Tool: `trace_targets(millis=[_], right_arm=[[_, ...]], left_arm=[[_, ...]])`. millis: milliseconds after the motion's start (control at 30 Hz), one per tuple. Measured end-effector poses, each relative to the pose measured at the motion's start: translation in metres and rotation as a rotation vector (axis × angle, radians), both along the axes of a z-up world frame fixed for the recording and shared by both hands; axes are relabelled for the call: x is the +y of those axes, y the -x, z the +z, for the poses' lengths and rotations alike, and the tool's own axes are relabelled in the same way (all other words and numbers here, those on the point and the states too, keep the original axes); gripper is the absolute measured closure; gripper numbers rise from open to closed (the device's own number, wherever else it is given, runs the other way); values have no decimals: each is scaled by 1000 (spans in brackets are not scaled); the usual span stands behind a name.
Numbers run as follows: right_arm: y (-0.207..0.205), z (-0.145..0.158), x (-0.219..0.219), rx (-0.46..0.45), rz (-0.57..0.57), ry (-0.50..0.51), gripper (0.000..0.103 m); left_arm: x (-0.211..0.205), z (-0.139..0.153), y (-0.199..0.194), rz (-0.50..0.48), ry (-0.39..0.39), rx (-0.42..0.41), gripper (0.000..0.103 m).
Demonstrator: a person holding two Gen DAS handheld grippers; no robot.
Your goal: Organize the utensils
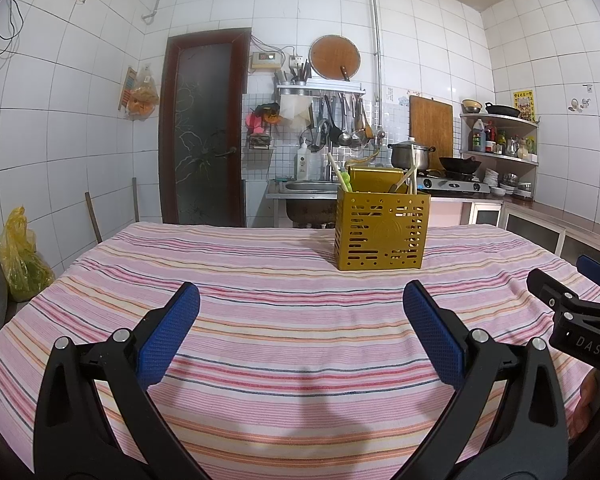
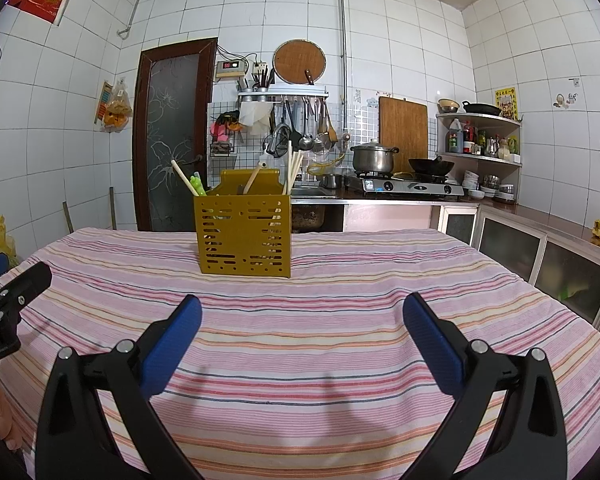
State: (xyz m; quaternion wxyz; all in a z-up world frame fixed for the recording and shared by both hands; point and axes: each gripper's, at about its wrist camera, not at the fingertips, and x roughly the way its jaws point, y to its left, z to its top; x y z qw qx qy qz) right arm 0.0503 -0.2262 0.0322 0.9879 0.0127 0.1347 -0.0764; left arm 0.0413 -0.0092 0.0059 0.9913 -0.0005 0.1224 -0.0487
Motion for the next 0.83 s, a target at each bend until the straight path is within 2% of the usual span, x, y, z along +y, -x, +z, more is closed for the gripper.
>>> trace_targets(millis=[833], right_arm=[[0, -1, 1, 0, 0, -1, 5]], left_arm=[[1, -3, -2, -15, 1, 17, 5]])
